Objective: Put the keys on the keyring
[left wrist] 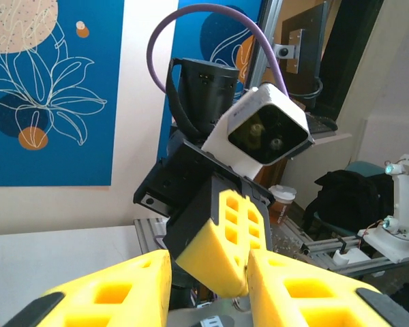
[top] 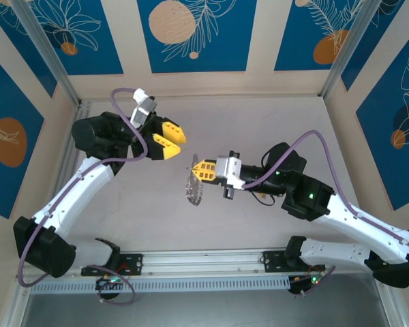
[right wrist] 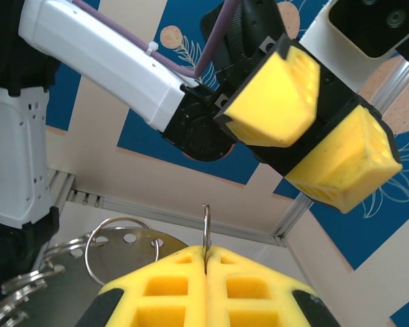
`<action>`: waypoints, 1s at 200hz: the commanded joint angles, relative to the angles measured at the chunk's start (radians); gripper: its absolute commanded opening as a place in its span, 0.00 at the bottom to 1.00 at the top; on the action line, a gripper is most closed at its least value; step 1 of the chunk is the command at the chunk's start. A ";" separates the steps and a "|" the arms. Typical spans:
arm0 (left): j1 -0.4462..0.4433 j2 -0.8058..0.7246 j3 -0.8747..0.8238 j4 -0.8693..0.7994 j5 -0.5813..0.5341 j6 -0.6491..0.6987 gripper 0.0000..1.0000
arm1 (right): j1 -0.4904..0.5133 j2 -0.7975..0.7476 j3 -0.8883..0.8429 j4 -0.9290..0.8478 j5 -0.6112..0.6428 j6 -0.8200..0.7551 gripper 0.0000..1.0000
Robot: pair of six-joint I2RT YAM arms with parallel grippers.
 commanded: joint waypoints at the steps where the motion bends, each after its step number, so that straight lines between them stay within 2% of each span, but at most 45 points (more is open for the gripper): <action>1: 0.009 -0.030 -0.001 -0.076 -0.003 0.094 0.34 | 0.017 -0.016 -0.007 0.080 0.055 -0.077 0.00; 200: 0.009 -0.045 -0.001 -0.074 0.017 0.091 0.28 | 0.084 -0.012 0.000 0.104 0.118 -0.169 0.00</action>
